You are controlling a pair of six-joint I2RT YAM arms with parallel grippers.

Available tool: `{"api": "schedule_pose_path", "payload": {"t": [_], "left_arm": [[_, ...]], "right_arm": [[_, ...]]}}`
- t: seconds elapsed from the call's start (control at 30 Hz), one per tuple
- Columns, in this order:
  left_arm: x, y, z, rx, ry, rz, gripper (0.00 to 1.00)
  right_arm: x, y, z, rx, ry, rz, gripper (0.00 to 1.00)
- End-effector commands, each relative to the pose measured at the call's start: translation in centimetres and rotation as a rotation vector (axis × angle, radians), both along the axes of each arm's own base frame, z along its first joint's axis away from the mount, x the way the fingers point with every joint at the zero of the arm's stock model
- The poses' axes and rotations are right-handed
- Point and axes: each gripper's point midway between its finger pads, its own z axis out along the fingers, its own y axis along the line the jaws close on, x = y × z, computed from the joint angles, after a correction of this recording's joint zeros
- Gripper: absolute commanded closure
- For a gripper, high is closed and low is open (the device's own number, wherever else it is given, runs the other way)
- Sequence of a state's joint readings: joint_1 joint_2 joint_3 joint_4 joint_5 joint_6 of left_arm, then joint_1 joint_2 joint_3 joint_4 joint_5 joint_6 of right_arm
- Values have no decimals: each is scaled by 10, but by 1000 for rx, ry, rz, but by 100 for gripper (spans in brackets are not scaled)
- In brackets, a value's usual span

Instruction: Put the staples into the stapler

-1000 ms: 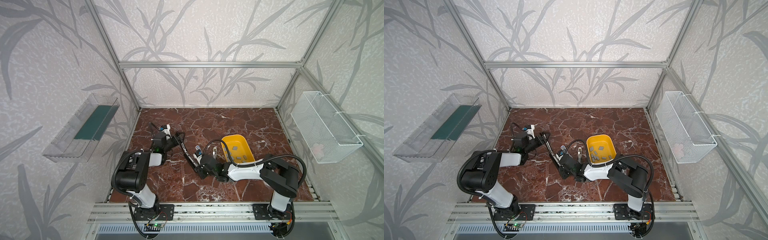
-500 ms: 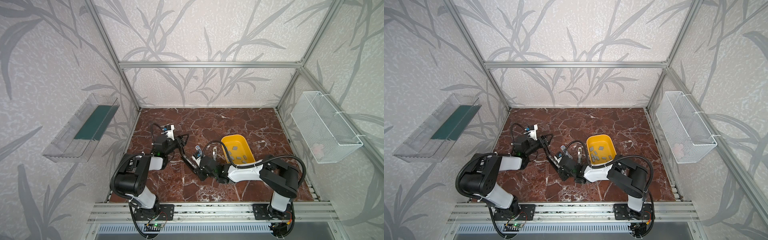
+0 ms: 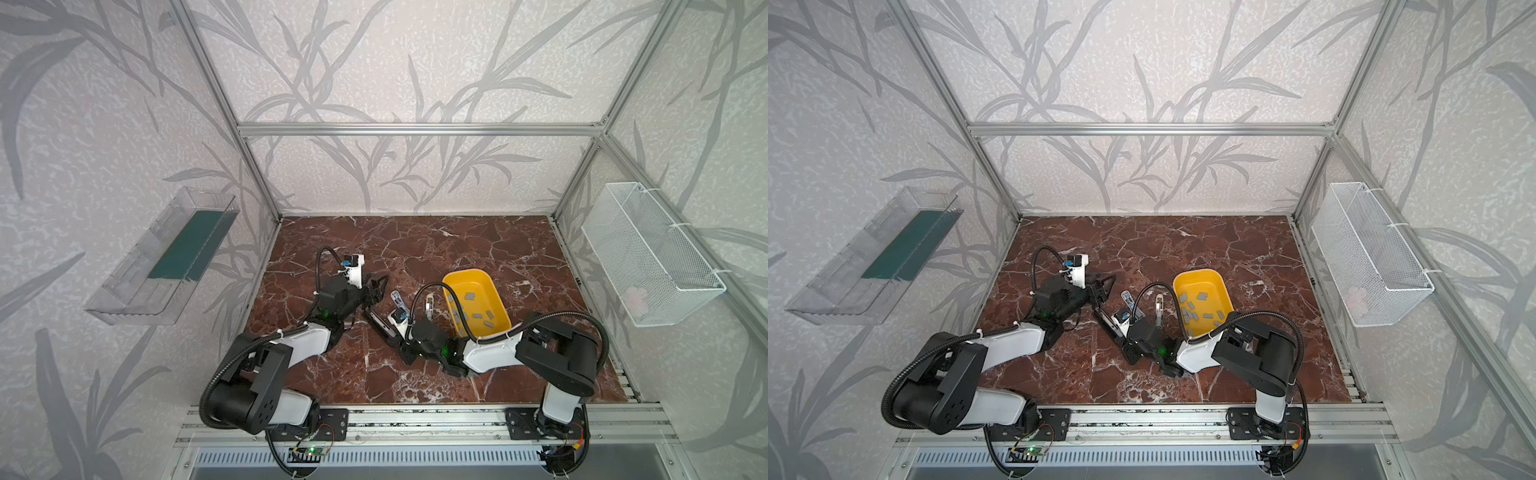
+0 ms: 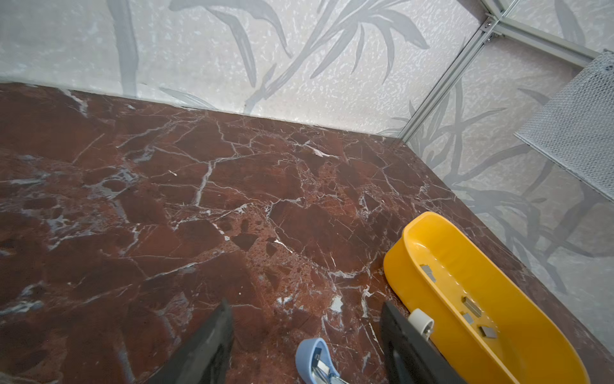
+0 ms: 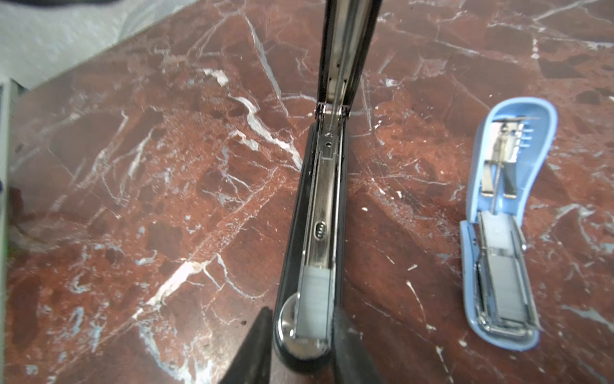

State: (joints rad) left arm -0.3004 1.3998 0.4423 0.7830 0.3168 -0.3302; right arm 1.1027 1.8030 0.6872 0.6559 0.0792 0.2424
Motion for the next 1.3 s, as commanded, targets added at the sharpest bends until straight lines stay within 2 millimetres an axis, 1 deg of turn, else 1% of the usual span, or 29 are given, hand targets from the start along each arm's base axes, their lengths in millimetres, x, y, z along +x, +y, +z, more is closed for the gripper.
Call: {"api": "schedule_pose_path", "payload": {"t": [0.0, 0.13, 0.3, 0.4, 0.5, 0.63, 0.73, 0.77, 0.8, 0.87, 0.9, 0.93, 0.97, 1.0, 1.03, 1.07, 1.13, 1.2, 1.27], "left_arm": [[-1, 6, -6, 66, -7, 26, 30], [-3, 5, -5, 79, -14, 19, 29], [-10, 1, -2, 89, -36, -8, 29], [-13, -1, -2, 98, -46, -18, 29], [-14, -1, -2, 104, -50, -15, 29], [-6, 13, 0, 123, -22, 78, 28], [3, 26, 2, 153, 27, 160, 27], [7, 31, 4, 155, 42, 193, 26], [11, 37, 4, 159, 76, 226, 23], [15, 46, 9, 150, 121, 271, 20], [15, 50, 13, 138, 130, 290, 18], [15, 55, 17, 128, 130, 310, 17], [14, 62, 21, 116, 131, 343, 15], [12, 73, 23, 106, 147, 387, 12], [11, 82, 23, 93, 168, 420, 11], [9, 93, 23, 73, 194, 452, 10], [5, 115, 16, 25, 238, 515, 8], [0, 139, 4, -23, 281, 588, 7], [-7, 154, -7, -50, 305, 645, 6]], "right_arm": [[1, -1, 29, 92, -80, -5, 60], [0, -10, 25, 99, -90, -23, 58], [-4, -5, 25, 126, -111, 9, 57], [2, -3, 31, 147, -154, 0, 54], [1, 2, 40, 164, -166, 16, 54], [1, 1, 48, 163, -169, 21, 54], [2, -1, 55, 142, -190, 20, 51], [2, 0, 52, 114, -192, 35, 50], [2, 3, 57, 101, -201, 53, 50], [2, 10, 68, 105, -211, 97, 45], [2, 12, 63, 72, -189, 117, 44], [4, 16, 64, 64, -183, 125, 43], [8, 21, 68, 49, -178, 134, 41], [11, 27, 61, 10, -166, 141, 40], [16, 31, 60, -12, -162, 134, 39], [24, 36, 60, -32, -160, 118, 36], [38, 42, 56, -68, -146, 81, 35], [51, 46, 53, -86, -131, 72, 32], [61, 50, 52, -111, -139, 77, 28]]}}
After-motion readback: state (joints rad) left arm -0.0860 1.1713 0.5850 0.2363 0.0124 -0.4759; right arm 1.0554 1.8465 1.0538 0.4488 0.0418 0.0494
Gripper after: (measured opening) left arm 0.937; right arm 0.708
